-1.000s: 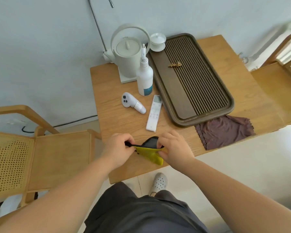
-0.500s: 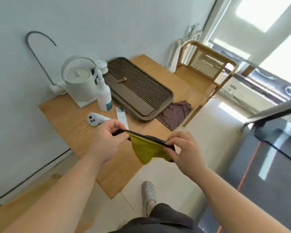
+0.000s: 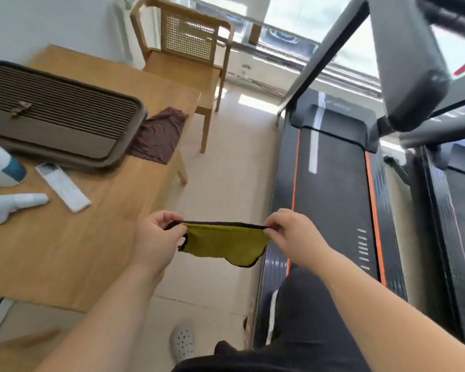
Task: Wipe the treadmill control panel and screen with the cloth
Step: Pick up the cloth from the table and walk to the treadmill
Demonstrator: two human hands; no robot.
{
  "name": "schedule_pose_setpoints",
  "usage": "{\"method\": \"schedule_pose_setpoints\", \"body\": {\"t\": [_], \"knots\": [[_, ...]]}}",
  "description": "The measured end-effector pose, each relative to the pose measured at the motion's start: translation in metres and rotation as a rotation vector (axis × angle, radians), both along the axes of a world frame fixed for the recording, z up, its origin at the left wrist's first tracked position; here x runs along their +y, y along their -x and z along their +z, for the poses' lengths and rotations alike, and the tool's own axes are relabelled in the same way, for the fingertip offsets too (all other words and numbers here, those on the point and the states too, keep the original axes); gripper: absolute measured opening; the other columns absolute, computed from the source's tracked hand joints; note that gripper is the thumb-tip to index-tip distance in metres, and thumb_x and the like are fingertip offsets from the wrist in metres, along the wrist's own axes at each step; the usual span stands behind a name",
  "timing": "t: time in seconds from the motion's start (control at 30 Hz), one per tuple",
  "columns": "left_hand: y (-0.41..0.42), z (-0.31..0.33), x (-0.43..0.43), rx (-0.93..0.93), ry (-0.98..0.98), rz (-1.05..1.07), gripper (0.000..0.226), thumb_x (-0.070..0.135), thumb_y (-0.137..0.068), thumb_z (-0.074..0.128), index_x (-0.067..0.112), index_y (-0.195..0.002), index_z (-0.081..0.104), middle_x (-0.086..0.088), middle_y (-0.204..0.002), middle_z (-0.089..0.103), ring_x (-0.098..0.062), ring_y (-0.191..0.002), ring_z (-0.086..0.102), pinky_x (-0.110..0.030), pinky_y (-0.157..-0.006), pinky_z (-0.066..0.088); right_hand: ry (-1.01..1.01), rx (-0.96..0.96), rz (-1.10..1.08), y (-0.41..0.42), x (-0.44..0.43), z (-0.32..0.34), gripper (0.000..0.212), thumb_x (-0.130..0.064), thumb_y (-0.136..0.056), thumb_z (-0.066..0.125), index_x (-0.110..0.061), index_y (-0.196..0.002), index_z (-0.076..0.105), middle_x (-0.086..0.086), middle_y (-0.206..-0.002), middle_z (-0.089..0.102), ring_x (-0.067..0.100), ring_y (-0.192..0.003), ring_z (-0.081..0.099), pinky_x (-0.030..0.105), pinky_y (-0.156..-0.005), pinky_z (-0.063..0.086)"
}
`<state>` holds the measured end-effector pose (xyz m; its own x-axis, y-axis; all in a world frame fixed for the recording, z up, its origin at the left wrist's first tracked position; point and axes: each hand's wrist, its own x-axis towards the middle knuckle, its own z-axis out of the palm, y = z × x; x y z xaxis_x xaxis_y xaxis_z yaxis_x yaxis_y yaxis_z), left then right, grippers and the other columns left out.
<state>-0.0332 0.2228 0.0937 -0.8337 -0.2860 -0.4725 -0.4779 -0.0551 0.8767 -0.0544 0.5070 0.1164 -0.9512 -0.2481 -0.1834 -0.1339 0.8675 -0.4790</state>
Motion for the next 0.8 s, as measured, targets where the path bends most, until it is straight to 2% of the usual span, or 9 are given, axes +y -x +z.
{"method": "schedule_pose_setpoints", "body": {"t": [0.07,0.13,0.23,0.37,0.5,0.6,0.67,0.73,0.8], "knots": [[0.008,-0.008,0.028,-0.005,-0.031,-0.123,0.015,-0.007,-0.083,0.068,0.007,-0.089,0.069,-0.003,-0.077,0.073,-0.016,-0.068,0.067,-0.038,-0.078,0.056,0.068,-0.006,-0.136,-0.011,0.033,-0.004,0.01,-0.017,-0.098,0.067,-0.025,-0.094,0.07,-0.013,-0.085,0.066,0.009,-0.082,0.062,0.027,-0.078,0.051],[0.017,-0.013,0.06,-0.026,-0.073,-0.229,0.017,-0.009,-0.083,0.068,0.008,-0.087,0.067,-0.002,-0.075,0.073,-0.02,-0.071,0.067,-0.042,-0.083,0.055,0.151,-0.018,-0.269,-0.022,0.067,-0.006,0.017,-0.016,-0.098,0.066,-0.031,-0.09,0.066,-0.015,-0.077,0.068,0.006,-0.076,0.062,0.018,-0.069,0.048],[0.031,-0.016,0.122,-0.048,-0.12,-0.334,0.016,-0.007,-0.081,0.071,0.007,-0.088,0.066,-0.008,-0.078,0.072,-0.025,-0.075,0.069,-0.046,-0.086,0.055,0.213,-0.015,-0.392,-0.035,0.127,-0.01,0.028,-0.012,-0.098,0.065,-0.036,-0.086,0.064,-0.018,-0.078,0.067,0.008,-0.073,0.061,0.016,-0.063,0.044],[0.058,-0.013,0.231,-0.064,-0.107,-0.482,0.021,0.013,-0.066,0.072,0.009,-0.086,0.067,-0.007,-0.077,0.071,-0.026,-0.077,0.064,-0.04,-0.078,0.052,0.312,0.023,-0.555,-0.037,0.228,-0.02,0.027,-0.012,-0.099,0.064,-0.037,-0.089,0.066,-0.019,-0.083,0.069,0.004,-0.085,0.065,0.013,-0.07,0.046],[0.091,-0.004,0.352,-0.07,0.008,-0.613,0.02,0.012,-0.069,0.072,0.01,-0.088,0.068,-0.008,-0.081,0.071,-0.025,-0.077,0.061,-0.036,-0.075,0.051,0.418,0.105,-0.656,-0.022,0.338,-0.03,0.023,-0.014,-0.099,0.065,-0.035,-0.089,0.067,-0.017,-0.086,0.07,0.005,-0.089,0.065,0.012,-0.074,0.045],[0.097,0.029,0.442,-0.115,0.238,-0.64,0.015,0.003,-0.08,0.072,0.014,-0.091,0.071,-0.006,-0.083,0.073,-0.02,-0.073,0.065,-0.014,-0.061,0.048,0.49,0.085,-0.686,-0.009,0.414,-0.006,0.022,-0.014,-0.099,0.065,-0.033,-0.089,0.067,-0.013,-0.084,0.071,0.006,-0.086,0.066,0.014,-0.071,0.046],[0.098,0.061,0.497,-0.147,0.342,-0.633,0.015,0.004,-0.078,0.071,0.018,-0.082,0.073,-0.01,-0.079,0.074,-0.02,-0.071,0.067,-0.019,-0.06,0.049,0.514,0.043,-0.673,-0.001,0.458,0.024,0.022,-0.015,-0.099,0.065,-0.033,-0.087,0.068,-0.011,-0.084,0.071,0.007,-0.085,0.066,0.02,-0.072,0.048],[0.103,0.096,0.545,-0.153,0.319,-0.599,0.013,0.006,-0.074,0.072,0.019,-0.074,0.073,-0.015,-0.077,0.075,-0.022,-0.069,0.066,-0.027,-0.063,0.047,0.516,0.035,-0.657,0.011,0.499,0.06,0.022,-0.015,-0.097,0.067,-0.034,-0.086,0.069,-0.011,-0.086,0.071,0.006,-0.087,0.065,0.02,-0.073,0.048],[0.114,0.137,0.584,-0.11,0.275,-0.58,0.012,0.005,-0.077,0.073,0.017,-0.076,0.072,-0.012,-0.075,0.073,-0.021,-0.07,0.065,-0.023,-0.056,0.046,0.513,0.062,-0.67,0.025,0.535,0.099,0.022,-0.015,-0.095,0.069,-0.035,-0.086,0.071,-0.013,-0.089,0.072,0.005,-0.09,0.066,0.02,-0.076,0.048]]}}
